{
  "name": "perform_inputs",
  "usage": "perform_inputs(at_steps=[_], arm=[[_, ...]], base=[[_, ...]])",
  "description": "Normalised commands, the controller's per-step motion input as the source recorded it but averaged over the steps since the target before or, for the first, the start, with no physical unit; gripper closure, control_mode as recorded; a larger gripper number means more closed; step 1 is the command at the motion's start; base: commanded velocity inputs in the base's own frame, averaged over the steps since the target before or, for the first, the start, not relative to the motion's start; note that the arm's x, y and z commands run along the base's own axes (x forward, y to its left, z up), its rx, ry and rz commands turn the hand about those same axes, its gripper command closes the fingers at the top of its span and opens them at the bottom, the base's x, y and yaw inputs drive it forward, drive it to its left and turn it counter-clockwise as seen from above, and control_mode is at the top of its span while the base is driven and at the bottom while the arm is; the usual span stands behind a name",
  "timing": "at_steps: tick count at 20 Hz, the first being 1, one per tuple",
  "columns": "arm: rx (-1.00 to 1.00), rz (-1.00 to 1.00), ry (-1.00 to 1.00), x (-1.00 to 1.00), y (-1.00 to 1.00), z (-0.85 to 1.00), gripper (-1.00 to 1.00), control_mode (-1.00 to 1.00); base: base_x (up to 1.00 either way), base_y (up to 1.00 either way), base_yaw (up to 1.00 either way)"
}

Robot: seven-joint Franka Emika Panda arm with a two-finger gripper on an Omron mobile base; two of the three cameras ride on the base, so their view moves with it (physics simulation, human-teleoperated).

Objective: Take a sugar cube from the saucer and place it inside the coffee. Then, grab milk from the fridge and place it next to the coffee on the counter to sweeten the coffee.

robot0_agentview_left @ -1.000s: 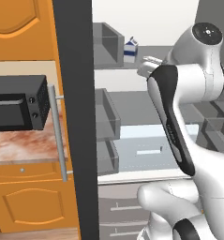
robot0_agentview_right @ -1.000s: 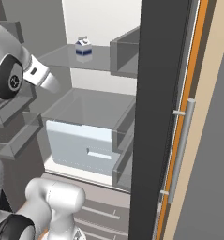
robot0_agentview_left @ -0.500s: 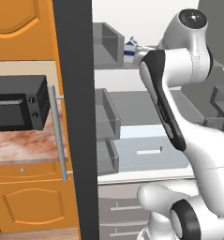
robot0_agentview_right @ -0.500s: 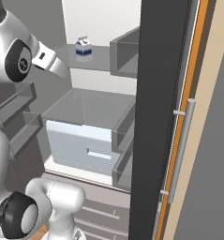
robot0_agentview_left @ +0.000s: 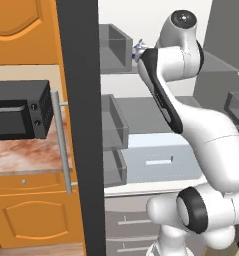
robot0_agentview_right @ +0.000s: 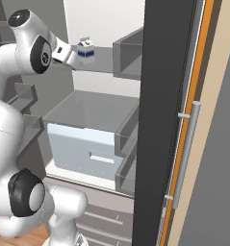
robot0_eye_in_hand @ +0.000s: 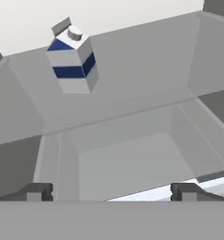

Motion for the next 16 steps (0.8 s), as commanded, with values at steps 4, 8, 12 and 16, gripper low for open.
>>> perform_inputs(at_steps=[4,8,12,16], arm=[[0.0,0.01,0.0,0.77,-0.01,0.0,-1.0,-1.0],[-0.04,0.0,0.0,0.69,0.0,0.0,-1.0,-1.0],[-0.07,0.0,-0.03,0.58,0.0,0.0,-1.0,-1.0],[-0.06,0.0,-0.02,0.55,0.0,0.0,-1.0,-1.0]], base=[[0.0,0.0,0.0],[0.0,0.0,0.0],[0.0,0.0,0.0],[0.0,0.0,0.0]])
